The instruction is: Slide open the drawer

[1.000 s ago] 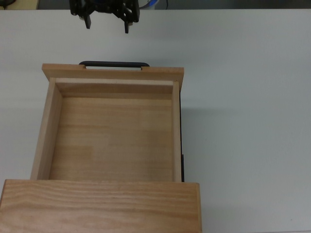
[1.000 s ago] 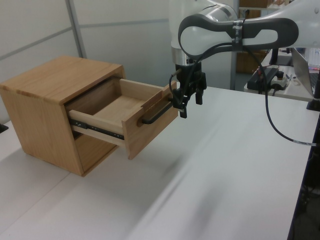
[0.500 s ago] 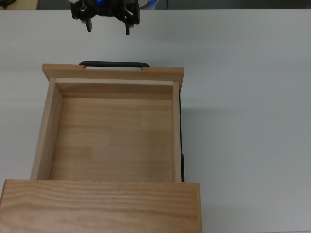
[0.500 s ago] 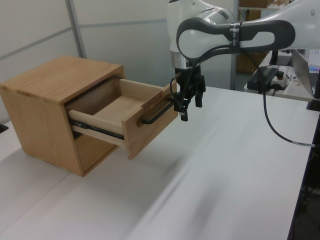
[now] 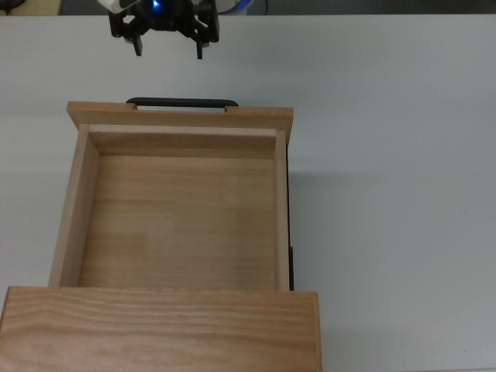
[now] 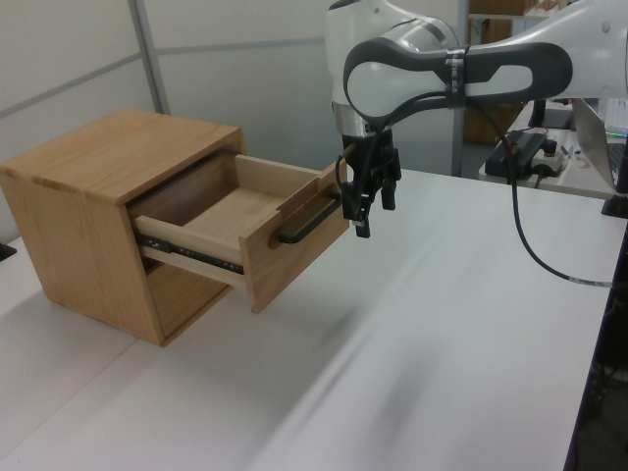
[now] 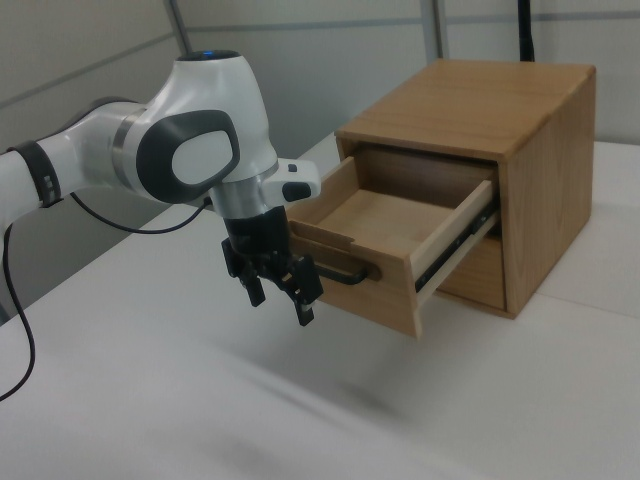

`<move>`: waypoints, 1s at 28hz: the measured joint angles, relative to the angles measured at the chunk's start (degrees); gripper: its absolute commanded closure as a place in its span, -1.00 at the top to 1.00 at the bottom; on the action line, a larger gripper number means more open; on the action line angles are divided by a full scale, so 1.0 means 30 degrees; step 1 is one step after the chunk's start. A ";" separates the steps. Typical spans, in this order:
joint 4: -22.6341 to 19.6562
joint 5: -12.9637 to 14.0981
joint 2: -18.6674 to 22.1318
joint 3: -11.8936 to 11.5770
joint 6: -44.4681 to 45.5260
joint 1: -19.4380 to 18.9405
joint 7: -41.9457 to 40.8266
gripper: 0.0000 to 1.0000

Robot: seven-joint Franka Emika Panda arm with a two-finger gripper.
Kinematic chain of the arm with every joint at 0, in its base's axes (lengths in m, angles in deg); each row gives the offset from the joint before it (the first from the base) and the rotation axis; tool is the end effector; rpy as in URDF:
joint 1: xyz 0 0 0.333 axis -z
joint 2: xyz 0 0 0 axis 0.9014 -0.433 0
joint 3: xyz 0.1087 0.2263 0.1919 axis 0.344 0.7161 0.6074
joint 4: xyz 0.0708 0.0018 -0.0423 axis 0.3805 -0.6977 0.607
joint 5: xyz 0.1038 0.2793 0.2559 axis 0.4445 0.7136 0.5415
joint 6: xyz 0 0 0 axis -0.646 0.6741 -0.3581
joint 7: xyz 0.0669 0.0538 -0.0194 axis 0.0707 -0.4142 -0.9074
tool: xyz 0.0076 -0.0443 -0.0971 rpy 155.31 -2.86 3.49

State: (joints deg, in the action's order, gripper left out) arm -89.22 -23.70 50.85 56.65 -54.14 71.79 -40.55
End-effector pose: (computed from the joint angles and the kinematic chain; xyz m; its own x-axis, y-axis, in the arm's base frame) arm 0.5664 -0.0116 0.5645 0.9983 0.0312 -0.0502 0.0333 -0.9986 0.0408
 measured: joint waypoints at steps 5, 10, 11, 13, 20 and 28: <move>0.0232 -0.0076 -0.0022 -0.0016 0.0000 0.0060 -0.0210 1.00; 0.0519 -0.0076 -0.0034 -0.0018 0.0000 0.0244 -0.0213 1.00; 0.0602 -0.0076 -0.0038 -0.0020 0.0000 0.0276 -0.0213 1.00; 0.0859 -0.0076 -0.0045 -0.0021 0.0000 0.0397 -0.0213 1.00; 0.1343 -0.0075 -0.0191 -0.0024 0.0000 0.0702 -0.0213 1.00; 0.1436 -0.0076 -0.0262 -0.0021 0.0000 0.0704 -0.0213 1.00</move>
State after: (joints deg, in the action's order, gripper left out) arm -84.91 -23.93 50.06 56.58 -54.14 73.90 -41.18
